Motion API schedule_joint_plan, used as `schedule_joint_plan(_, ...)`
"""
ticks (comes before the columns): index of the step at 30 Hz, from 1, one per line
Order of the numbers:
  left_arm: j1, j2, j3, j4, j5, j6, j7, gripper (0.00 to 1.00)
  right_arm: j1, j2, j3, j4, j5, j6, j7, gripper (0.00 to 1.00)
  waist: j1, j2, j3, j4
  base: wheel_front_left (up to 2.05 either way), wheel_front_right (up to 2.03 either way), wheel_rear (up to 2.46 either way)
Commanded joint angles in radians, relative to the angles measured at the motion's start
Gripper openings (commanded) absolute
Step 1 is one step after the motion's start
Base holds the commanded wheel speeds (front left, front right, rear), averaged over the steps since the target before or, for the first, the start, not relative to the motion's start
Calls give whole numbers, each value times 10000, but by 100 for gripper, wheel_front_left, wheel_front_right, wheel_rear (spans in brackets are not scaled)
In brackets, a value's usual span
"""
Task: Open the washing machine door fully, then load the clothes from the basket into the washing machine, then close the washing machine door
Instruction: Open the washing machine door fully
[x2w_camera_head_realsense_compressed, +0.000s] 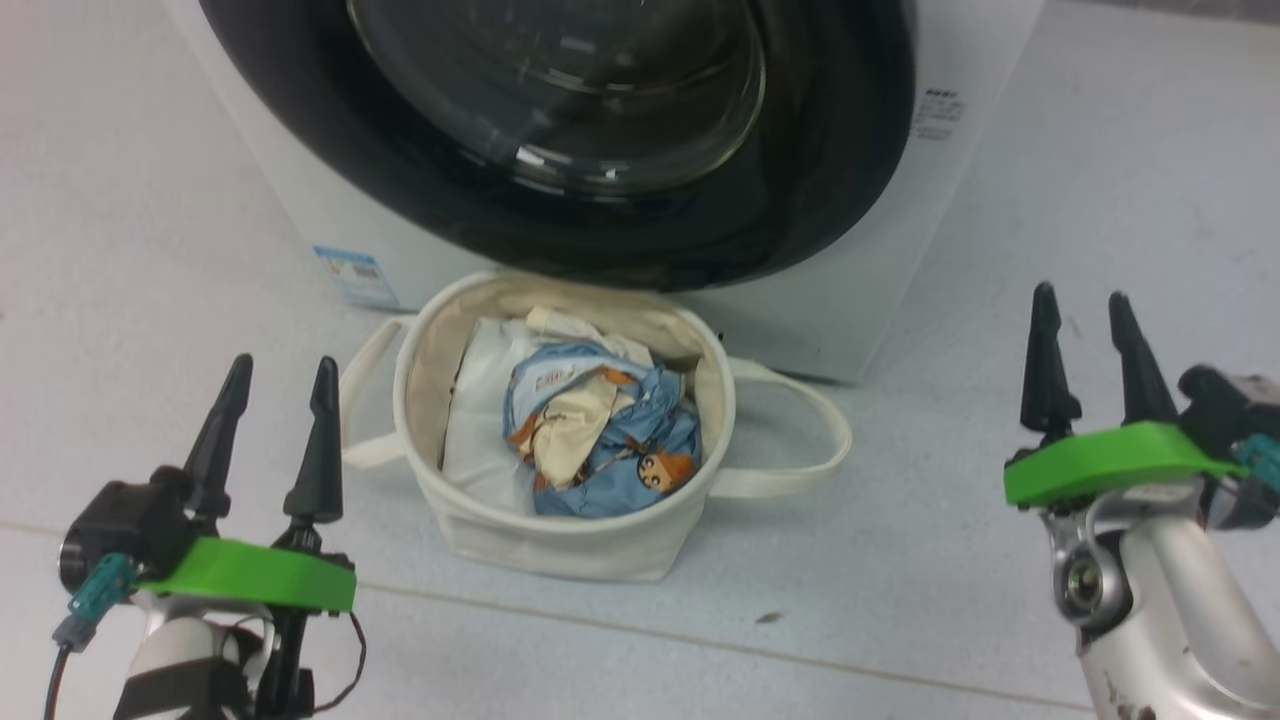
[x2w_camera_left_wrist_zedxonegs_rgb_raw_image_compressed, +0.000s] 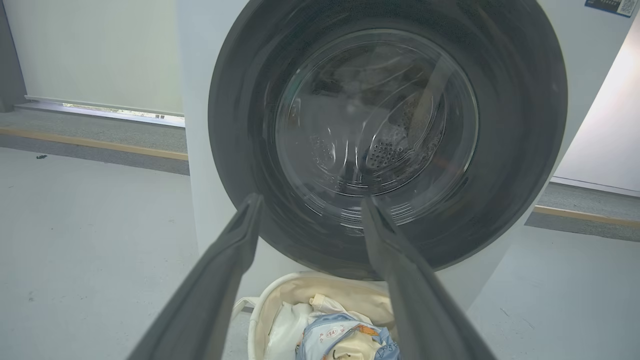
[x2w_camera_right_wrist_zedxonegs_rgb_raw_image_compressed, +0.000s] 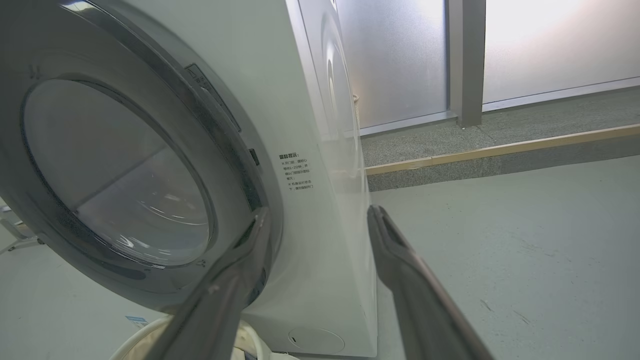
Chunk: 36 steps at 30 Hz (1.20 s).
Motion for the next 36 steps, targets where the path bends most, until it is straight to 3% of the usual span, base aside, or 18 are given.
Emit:
schedule_joint_plan(1, -436, 135, 429, -363, 121, -40, -120, 100, -537, -43, 128, -342, 118, 0, -122, 100, -1, 0, 407, 156, 0, 0, 0)
schedule_joint_plan(8, -447, -21, 428, -590, 62, -64, -120, 100, -1277, -113, -168, -252, 698, 0, -122, 98, -1, 0, 1220, 474, 0, 0, 0)
schedule_joint_plan(9, -456, -19, 377, -602, 21, -65, -120, 100, -1419, -129, -225, -212, 888, 0, -122, 76, -1, 0, 1341, 543, 0, 0, 0)
schedule_joint_plan(10, -482, 0, 336, -619, 3, -66, -120, 100, -1579, -97, -285, -194, 1256, 0, -122, 9, -1, 0, 1444, 609, 0, 0, 0)
schedule_joint_plan(11, -514, 14, 303, -634, -26, -67, -120, 100, -1743, -118, -320, -179, 1603, 0, -122, 0, -1, 0, 1538, 669, 0, 0, 0)
schedule_joint_plan(17, -654, 139, 196, -641, -138, -69, -120, 100, -3059, -425, -258, 99, 6051, 0, 154, 0, -2, 0, 1855, 896, 0, 0, 0)
schedule_joint_plan(23, -693, 162, 159, -592, -159, -70, -120, 100, -3953, -1057, -214, 188, 8579, 0, 1069, 0, -2, 0, 1977, 1008, 0, 0, 0)
schedule_joint_plan(26, -702, 181, 167, -565, -142, -70, -120, 100, -4336, -1058, -336, 350, 9909, 0, 1878, 0, -2, 0, 2074, 1034, 0, 0, 0)
schedule_joint_plan(29, -731, 185, 161, -561, -146, -70, -120, 100, -4697, -1107, -345, 412, 10757, 0, 2630, 0, -2, 0, 2167, 1056, 0, 0, 0)
schedule_joint_plan(36, -815, 215, 184, -585, -117, -70, -120, 100, -5427, -1125, -194, 1060, 11536, 0, 3614, 0, -2, 0, 2377, 1106, 0, 0, 0)
